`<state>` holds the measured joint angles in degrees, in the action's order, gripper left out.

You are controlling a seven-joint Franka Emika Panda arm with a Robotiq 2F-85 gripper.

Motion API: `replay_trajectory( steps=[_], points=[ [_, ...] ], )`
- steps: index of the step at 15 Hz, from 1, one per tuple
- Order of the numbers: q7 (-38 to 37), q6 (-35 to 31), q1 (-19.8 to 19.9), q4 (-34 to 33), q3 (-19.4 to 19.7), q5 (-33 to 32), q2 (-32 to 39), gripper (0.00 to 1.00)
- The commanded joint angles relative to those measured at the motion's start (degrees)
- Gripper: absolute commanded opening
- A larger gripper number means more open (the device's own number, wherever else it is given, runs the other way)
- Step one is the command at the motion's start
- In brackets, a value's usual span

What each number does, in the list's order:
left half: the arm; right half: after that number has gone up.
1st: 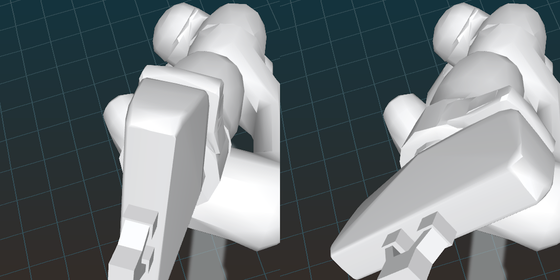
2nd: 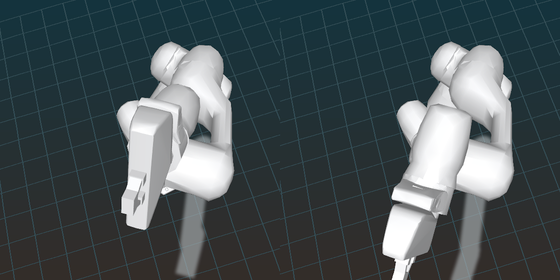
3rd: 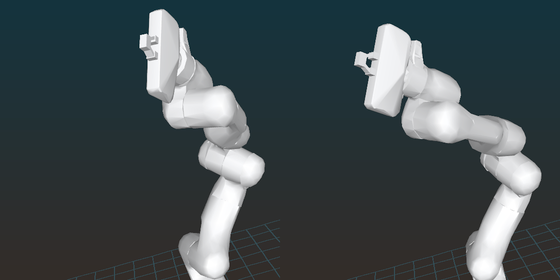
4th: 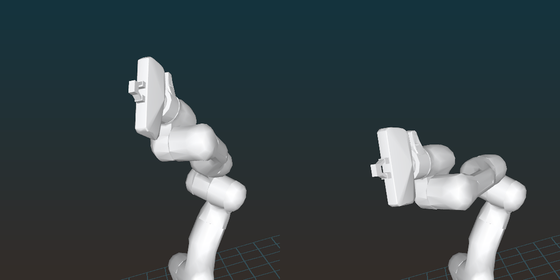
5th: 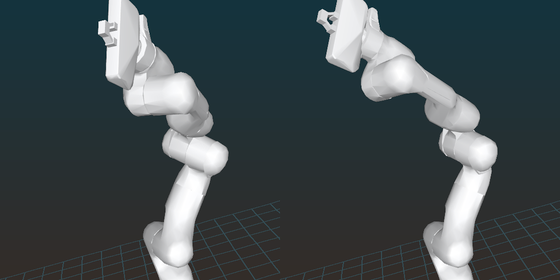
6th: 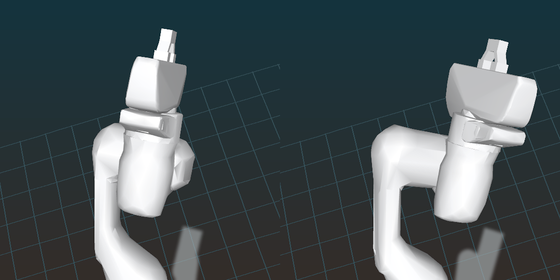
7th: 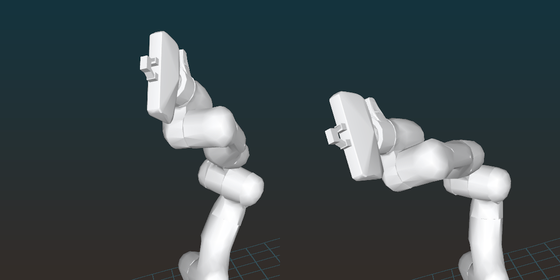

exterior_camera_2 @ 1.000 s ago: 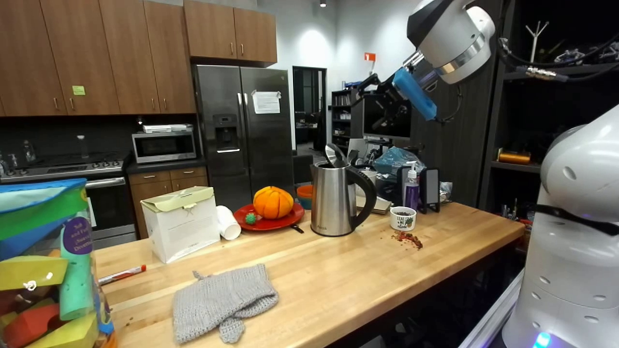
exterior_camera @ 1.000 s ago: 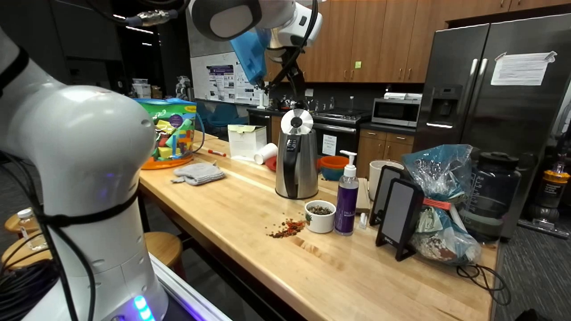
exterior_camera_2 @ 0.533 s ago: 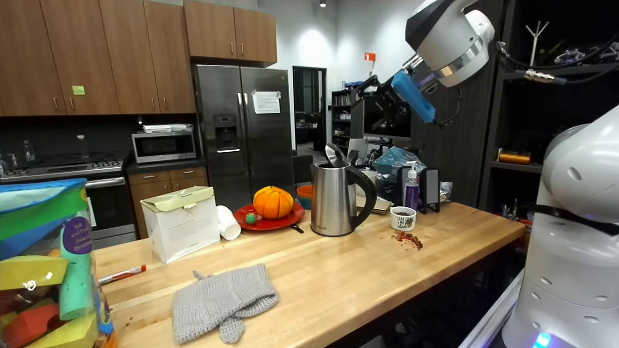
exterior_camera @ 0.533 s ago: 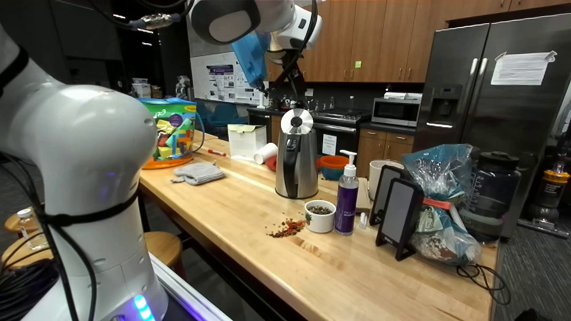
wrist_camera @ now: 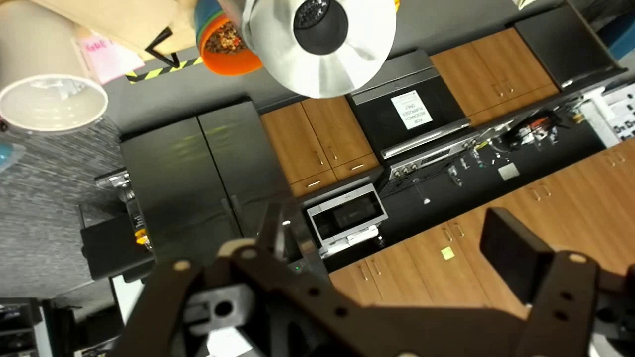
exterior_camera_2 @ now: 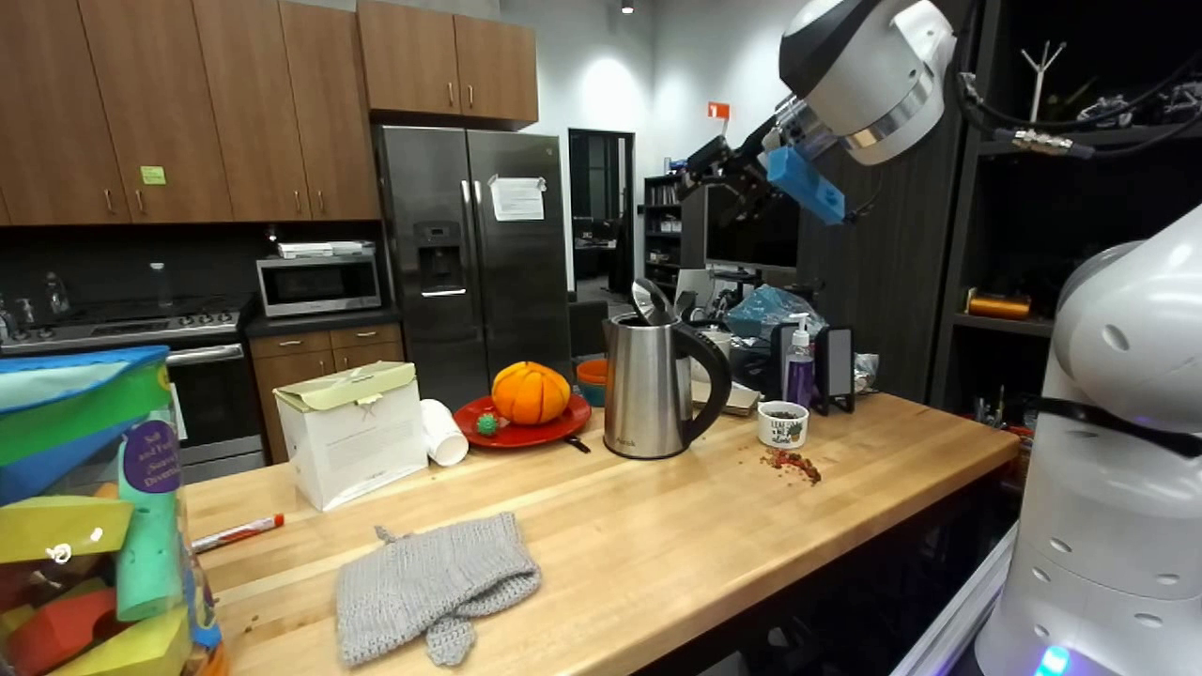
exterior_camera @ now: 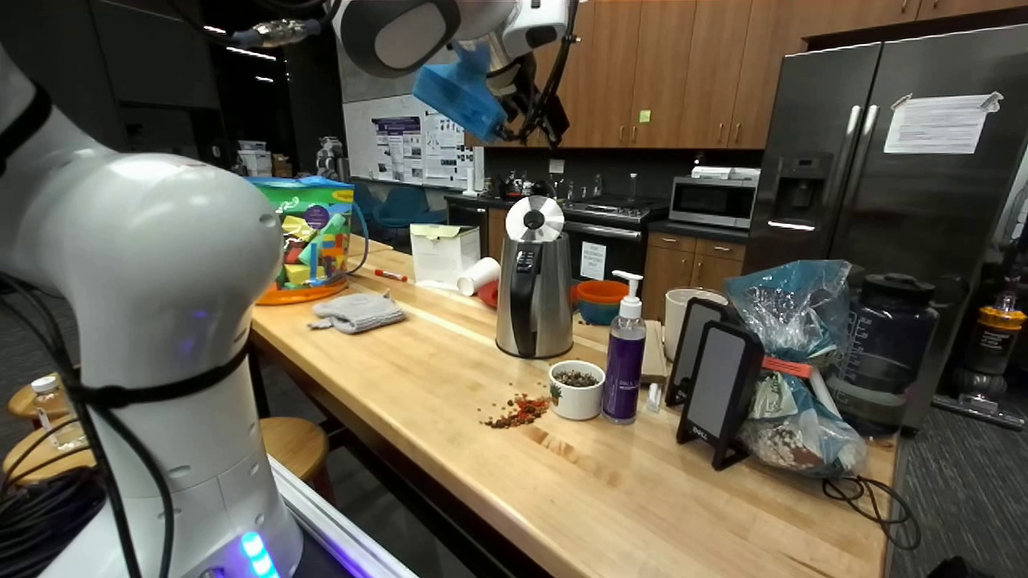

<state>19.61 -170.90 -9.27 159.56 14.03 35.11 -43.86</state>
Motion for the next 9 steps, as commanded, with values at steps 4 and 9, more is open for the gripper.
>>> replay_trajectory(
  steps=[4, 9],
  points=[
    [15.09, 2.03, -0.40, 0.07, 0.12, -5.77, 0.80, 1.00],
    [25.62, -0.23, -3.19, 0.23, 0.43, -8.02, 3.66, 1.00]
  ],
)
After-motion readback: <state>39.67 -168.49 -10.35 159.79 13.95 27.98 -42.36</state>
